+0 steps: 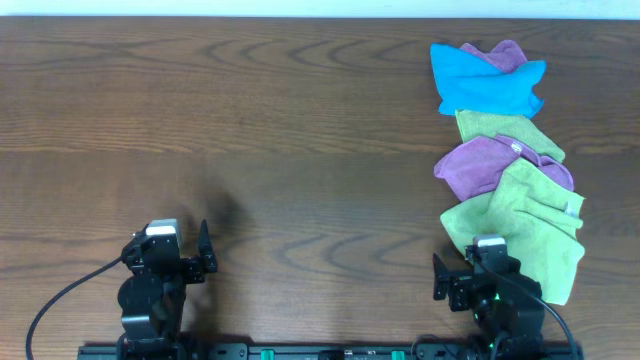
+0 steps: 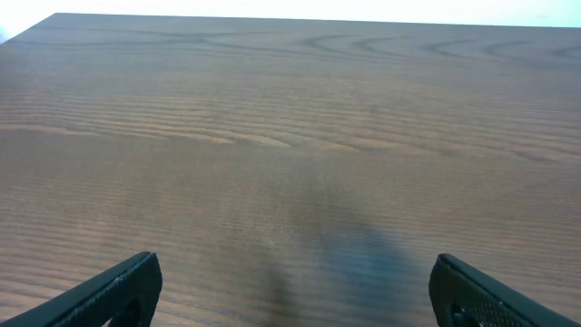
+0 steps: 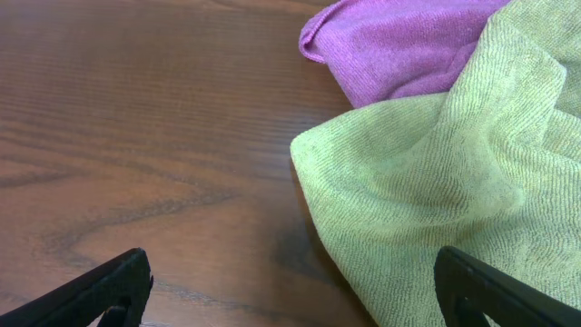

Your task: Fold the cloth

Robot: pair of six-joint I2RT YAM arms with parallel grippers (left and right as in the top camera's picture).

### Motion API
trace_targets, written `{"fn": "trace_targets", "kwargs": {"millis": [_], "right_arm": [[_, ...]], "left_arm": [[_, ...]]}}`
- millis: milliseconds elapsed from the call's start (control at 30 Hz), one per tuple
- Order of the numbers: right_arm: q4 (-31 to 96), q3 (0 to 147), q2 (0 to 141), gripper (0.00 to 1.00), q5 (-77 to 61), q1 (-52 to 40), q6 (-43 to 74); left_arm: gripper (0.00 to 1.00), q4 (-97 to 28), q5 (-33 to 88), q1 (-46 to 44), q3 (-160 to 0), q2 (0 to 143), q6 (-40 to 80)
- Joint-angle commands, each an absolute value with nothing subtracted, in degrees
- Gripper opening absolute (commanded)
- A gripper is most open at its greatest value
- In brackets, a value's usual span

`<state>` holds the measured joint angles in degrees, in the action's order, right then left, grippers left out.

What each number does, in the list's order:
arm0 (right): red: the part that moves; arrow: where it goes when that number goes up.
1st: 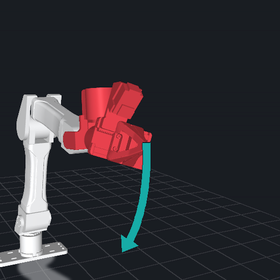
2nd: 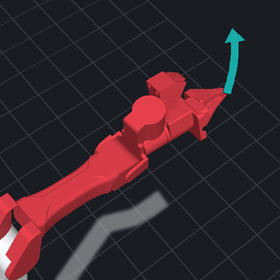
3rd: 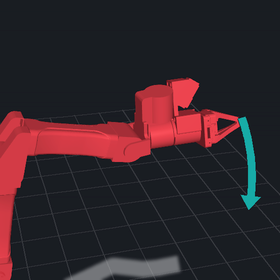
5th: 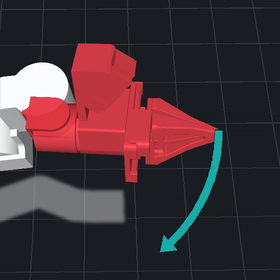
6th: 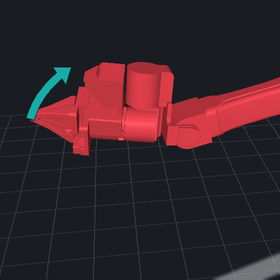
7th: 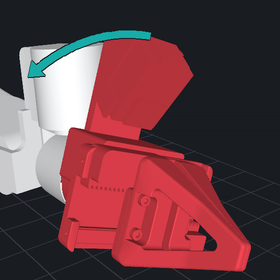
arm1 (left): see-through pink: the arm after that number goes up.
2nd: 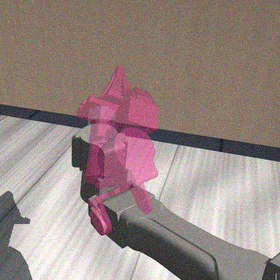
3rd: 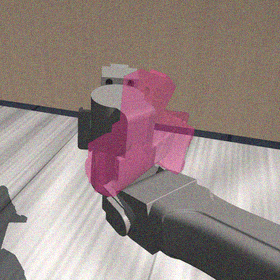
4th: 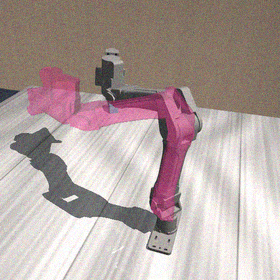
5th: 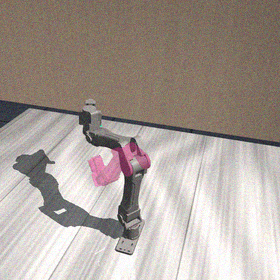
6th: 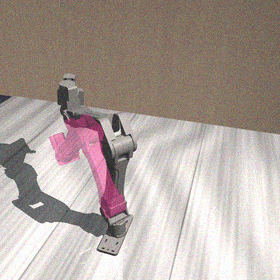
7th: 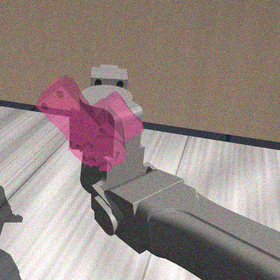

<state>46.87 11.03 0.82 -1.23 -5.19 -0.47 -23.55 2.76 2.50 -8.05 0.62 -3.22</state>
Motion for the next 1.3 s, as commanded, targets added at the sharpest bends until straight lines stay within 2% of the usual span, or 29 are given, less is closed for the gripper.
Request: {"fn": "trace_targets", "kwargs": {"millis": [0, 500, 600, 733, 900, 967, 1067, 1267], "right_arm": [[46.9, 10.4, 0.3, 0.99, -0.6, -5.0, -0.9], [44.4, 10.4, 0.3, 0.99, -0.6, -5.0, -0.4], [38.5, 10.4, 0.3, 0.99, -0.7, -5.0, 12.2], [34.5, 10.4, 0.3, 0.99, -3.9, -5.1, 36.2], [31.2, 10.4, 0.3, 0.99, -3.2, -5.0, 42.1], [28.9, 10.4, 0.3, 0.99, -4.7, -5.0, 41.0], [26.3, 10.4, 0.8, 0.99, -10.0, -5.0, 32.8], [26.5, 10.9, 10.4, 0.99, -12.7, -5.0, 30.1]], "left_arm": [[0.95, -23.8, 2.6, 2.2, -6.9, 0.3, -3.0], [0.95, -23.8, 2.6, 2.2, -6.9, 0.3, -3.0], [0.95, -23.8, 2.6, 2.2, -6.9, 0.3, -3.0], [0.95, -23.7, 2.6, 2.2, -6.9, 0.3, -3.0], [0.95, -23.8, 2.6, 2.2, -6.9, 0.3, -3.0], [0.95, -23.8, 2.6, 2.2, -6.9, 0.3, -3.0], [0.95, -23.8, 2.6, 2.2, -6.9, 0.3, -3.0], [0.95, -23.8, 2.6, 2.2, -6.9, 0.3, -3.0]]}}
